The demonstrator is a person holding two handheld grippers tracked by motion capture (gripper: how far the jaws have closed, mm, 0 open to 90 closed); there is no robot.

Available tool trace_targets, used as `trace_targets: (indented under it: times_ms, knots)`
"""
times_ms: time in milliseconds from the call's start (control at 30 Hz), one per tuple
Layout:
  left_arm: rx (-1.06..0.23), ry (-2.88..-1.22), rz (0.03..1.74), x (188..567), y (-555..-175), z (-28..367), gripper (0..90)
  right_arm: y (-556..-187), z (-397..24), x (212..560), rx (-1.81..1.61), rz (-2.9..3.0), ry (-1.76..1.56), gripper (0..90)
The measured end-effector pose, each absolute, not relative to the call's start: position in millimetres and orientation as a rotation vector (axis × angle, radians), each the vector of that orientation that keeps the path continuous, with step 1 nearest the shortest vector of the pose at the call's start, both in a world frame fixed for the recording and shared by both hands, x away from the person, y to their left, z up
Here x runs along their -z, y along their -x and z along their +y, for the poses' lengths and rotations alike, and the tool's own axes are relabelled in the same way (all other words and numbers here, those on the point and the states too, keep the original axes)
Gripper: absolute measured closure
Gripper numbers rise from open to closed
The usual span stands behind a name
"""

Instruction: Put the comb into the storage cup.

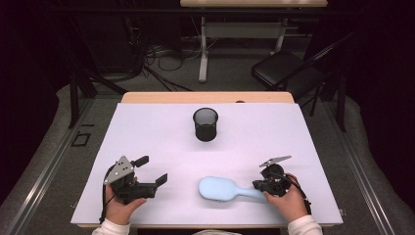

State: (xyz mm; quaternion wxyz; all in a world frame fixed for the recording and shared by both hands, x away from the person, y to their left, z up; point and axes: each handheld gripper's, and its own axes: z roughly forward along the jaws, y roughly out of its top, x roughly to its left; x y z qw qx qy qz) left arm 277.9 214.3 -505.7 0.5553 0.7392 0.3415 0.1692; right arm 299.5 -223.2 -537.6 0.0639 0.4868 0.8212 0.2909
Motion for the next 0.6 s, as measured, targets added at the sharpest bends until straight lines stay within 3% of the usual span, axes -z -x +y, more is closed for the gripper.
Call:
trace_targets:
  times_ms: [600]
  knots:
    - [-0.398,-1.748,0.806,505.9,-278.3,213.8,5.1,-290.9,-224.3,540.6,-0.883,2.519,-1.465,90.0]
